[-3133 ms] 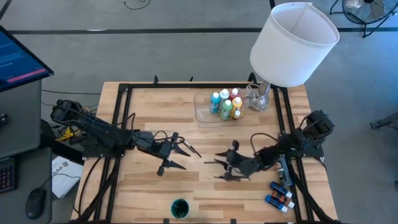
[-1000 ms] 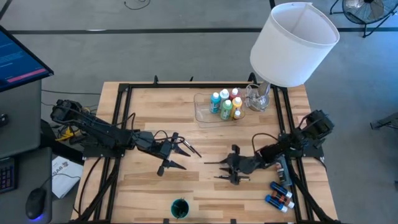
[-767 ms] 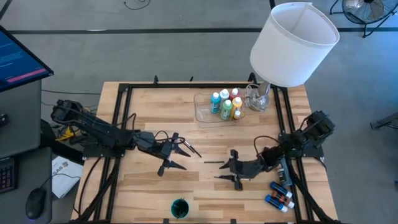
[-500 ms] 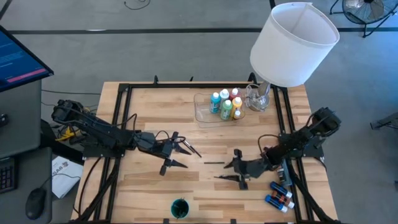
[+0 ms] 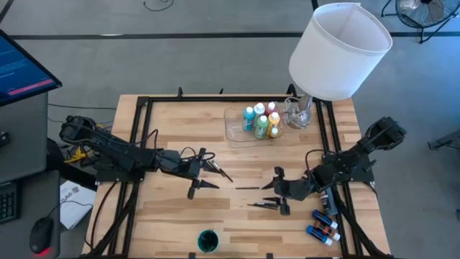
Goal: Pick & Place Paint Supplies
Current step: Put the silver paintbrush into the green cup
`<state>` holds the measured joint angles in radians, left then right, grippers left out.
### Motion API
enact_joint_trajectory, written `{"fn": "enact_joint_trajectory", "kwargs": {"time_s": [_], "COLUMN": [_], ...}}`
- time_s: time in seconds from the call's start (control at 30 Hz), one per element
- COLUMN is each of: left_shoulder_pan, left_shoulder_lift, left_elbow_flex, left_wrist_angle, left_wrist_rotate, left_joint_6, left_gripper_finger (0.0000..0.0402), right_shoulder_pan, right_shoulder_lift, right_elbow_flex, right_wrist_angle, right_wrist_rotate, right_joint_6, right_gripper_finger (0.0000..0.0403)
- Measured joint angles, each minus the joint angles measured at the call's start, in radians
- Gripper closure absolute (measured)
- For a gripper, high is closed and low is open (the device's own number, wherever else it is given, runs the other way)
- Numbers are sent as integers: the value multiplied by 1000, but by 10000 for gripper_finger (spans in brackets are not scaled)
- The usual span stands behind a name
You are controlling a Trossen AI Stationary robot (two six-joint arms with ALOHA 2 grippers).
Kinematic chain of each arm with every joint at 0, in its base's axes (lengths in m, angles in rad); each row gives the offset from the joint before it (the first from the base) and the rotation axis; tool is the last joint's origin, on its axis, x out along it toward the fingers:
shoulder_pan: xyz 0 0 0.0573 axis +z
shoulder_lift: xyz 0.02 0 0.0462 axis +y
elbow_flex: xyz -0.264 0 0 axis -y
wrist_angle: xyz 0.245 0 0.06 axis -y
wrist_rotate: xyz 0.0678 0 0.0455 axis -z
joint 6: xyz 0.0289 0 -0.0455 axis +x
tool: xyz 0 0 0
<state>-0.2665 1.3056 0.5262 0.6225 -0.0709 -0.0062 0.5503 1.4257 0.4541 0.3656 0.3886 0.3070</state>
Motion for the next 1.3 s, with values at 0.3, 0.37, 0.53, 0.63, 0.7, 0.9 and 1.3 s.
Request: {"fn": "enact_joint_trajectory", "kwargs": {"time_s": [0.3, 0.37, 0.53, 0.63, 0.7, 0.9, 1.3], "left_shoulder_pan": [0, 1, 26, 45, 55, 58, 56], "left_shoulder_lift": [-3, -3, -3, -3, -3, -3, -3], "left_elbow_flex": [2, 2, 2, 2, 2, 2, 2], "left_wrist_angle": [67, 68, 75, 75, 75, 75, 75], "left_wrist_rotate": [-12, -12, -12, -12, -12, -11, -10], "left_joint_6": [62, 82, 88, 84, 80, 77, 69], "left_gripper_finger": [248, 248, 248, 248, 248, 248, 248], "right_shoulder_pan": [-15, -29, -51, -60, -67, -83, -79], "right_shoulder_lift": [67, 95, 144, 152, 152, 152, 151], "right_elbow_flex": [0, 0, 0, -1, 0, 0, 0], "right_wrist_angle": [-45, -48, -36, -44, -44, -51, -90], "right_wrist_rotate": [4, 5, 5, 5, 5, 5, 5], "right_joint_6": [-1, -8, -34, -59, -71, -87, -47], "right_gripper_finger": [229, 235, 252, 262, 269, 284, 280]}}
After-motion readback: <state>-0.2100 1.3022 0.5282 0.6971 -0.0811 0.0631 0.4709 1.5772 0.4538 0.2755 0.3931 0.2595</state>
